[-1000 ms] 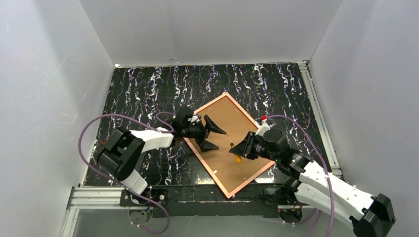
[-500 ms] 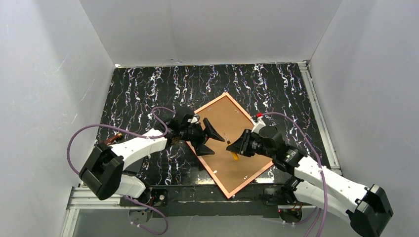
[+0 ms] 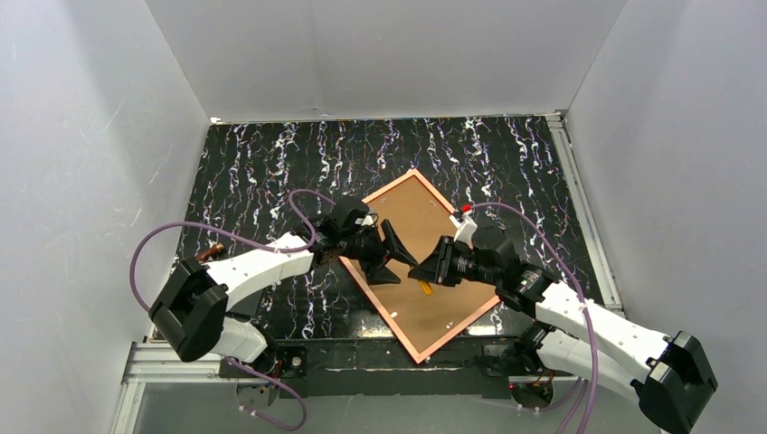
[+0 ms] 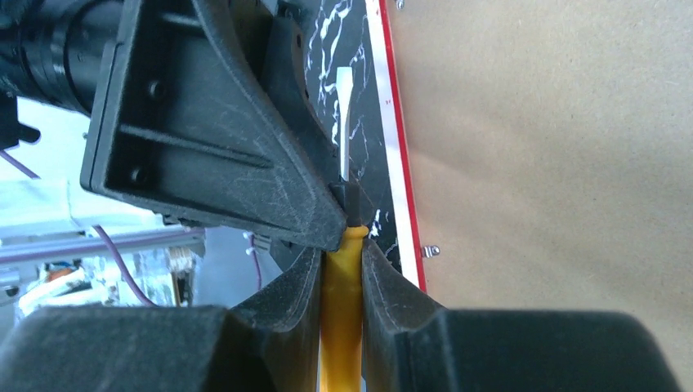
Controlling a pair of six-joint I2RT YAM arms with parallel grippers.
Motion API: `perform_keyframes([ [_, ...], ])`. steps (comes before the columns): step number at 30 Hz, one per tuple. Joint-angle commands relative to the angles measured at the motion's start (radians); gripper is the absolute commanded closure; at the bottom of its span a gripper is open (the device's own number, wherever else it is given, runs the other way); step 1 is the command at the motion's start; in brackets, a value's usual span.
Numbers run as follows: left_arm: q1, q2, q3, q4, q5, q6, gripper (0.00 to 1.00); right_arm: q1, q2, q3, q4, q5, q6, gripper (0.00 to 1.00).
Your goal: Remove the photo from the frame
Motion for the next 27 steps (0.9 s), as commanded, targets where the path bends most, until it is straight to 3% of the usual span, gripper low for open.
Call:
perform_keyframes([
  [1,-0.019,0.032,0.010,-0.046,-0.019,-0.003,0.48,0.001,-0.006,0.039,0.070,-0.048,-0.041,0.99],
  [13,-0.027,0.003,0.048,-0.145,-0.132,-0.011,1.00,0.021,-0.007,0.061,0.043,-0.056,-0.090,0.99],
  [20,-0.027,-0.074,0.037,-0.336,-0.256,-0.109,1.00,0.023,-0.010,0.087,0.006,-0.024,-0.087,0.96],
  [23,-0.028,-0.080,0.013,-0.317,-0.267,-0.217,1.00,0.027,-0.007,0.104,0.008,-0.020,-0.087,0.99],
  [27,-0.028,-0.074,0.040,-0.322,-0.273,-0.225,1.00,0.029,0.021,0.113,0.032,-0.027,-0.103,0.99],
])
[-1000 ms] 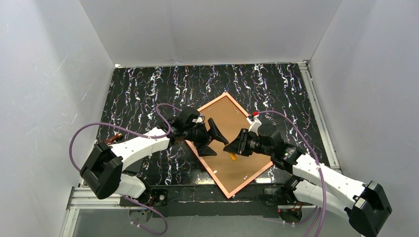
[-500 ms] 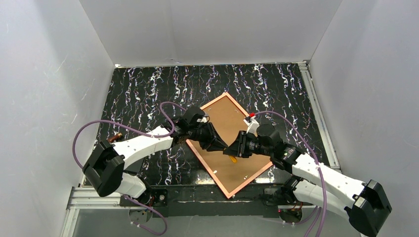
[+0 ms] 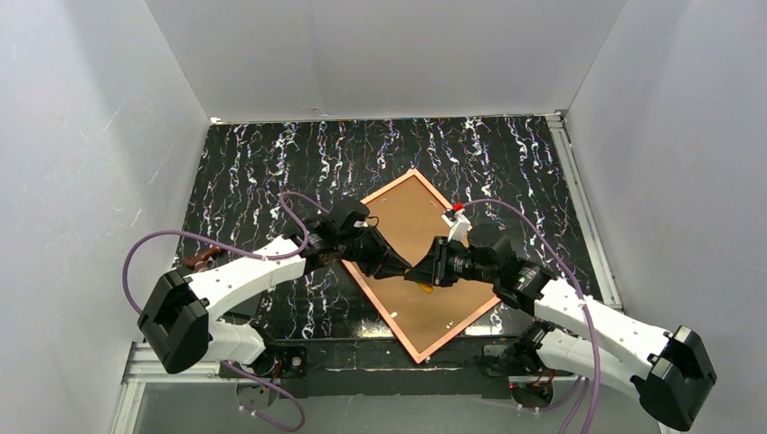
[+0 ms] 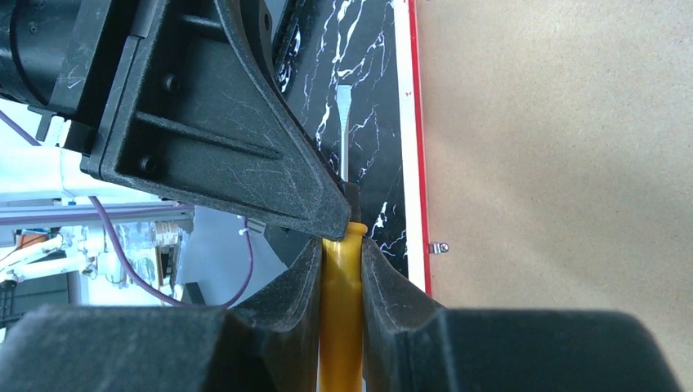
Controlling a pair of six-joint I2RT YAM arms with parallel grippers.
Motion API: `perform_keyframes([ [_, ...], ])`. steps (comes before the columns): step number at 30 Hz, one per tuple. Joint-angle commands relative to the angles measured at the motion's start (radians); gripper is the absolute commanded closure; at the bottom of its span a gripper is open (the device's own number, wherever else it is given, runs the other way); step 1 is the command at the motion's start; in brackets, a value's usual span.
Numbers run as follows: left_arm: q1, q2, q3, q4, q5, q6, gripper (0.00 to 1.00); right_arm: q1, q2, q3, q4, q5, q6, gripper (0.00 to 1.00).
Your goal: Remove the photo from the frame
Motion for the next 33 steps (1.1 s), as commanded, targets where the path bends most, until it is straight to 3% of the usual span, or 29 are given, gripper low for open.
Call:
perform_keyframes([
  [1,0.018,-0.008,-0.004,-0.200,-0.131,-0.037,1.00,-0.003,0.018,0.070,0.054,-0.006,-0.035,0.99],
  [3,0.018,-0.025,0.002,-0.223,-0.158,-0.045,1.00,0.000,0.028,0.080,0.034,-0.013,-0.049,0.99],
  [7,0.021,-0.049,0.001,-0.265,-0.186,-0.076,1.00,0.003,-0.039,0.048,-0.003,0.035,-0.051,0.51],
  [8,0.023,-0.047,0.001,-0.270,-0.184,-0.080,1.00,0.002,-0.058,0.040,-0.004,0.047,-0.055,0.43],
  [10,0.024,-0.043,-0.002,-0.274,-0.174,-0.109,1.00,0.003,-0.088,0.033,-0.018,0.049,-0.082,0.37],
  [17,0.041,-0.026,-0.029,-0.221,-0.092,-0.206,1.00,0.014,-0.175,-0.019,-0.026,0.064,-0.189,0.29],
  [23,0.052,-0.056,-0.033,-0.203,-0.046,-0.245,1.00,0.014,-0.190,-0.130,0.136,0.087,-0.237,0.28],
  [33,0.054,-0.093,-0.075,-0.196,-0.031,-0.301,1.00,0.021,0.020,-0.125,0.408,-0.039,-0.160,0.38],
])
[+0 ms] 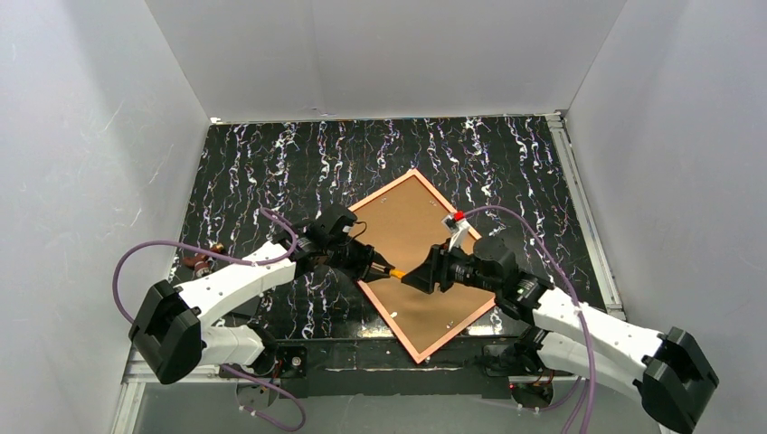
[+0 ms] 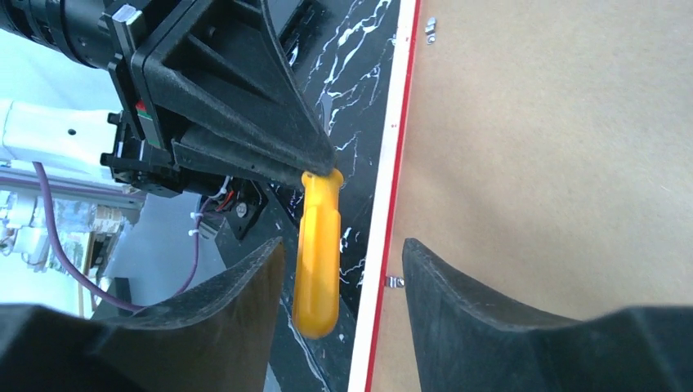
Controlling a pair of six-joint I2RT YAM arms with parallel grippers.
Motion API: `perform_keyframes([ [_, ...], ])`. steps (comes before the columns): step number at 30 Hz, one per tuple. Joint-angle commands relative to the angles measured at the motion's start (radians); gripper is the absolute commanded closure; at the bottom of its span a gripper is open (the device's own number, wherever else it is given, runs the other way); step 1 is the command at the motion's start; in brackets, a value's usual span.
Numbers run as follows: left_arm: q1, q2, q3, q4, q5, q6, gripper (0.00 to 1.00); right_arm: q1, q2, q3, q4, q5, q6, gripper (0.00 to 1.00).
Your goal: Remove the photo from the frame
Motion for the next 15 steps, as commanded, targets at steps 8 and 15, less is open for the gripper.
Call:
perform_keyframes([
  [8,0.005,-0.030,-0.007,-0.062,0.039,-0.033,1.00,0.036,0.193,0.037,0.317,-0.078,0.060,0.48],
  [15,0.006,-0.032,-0.028,-0.049,0.032,-0.048,1.00,0.038,0.141,0.027,0.272,-0.010,0.062,0.47],
])
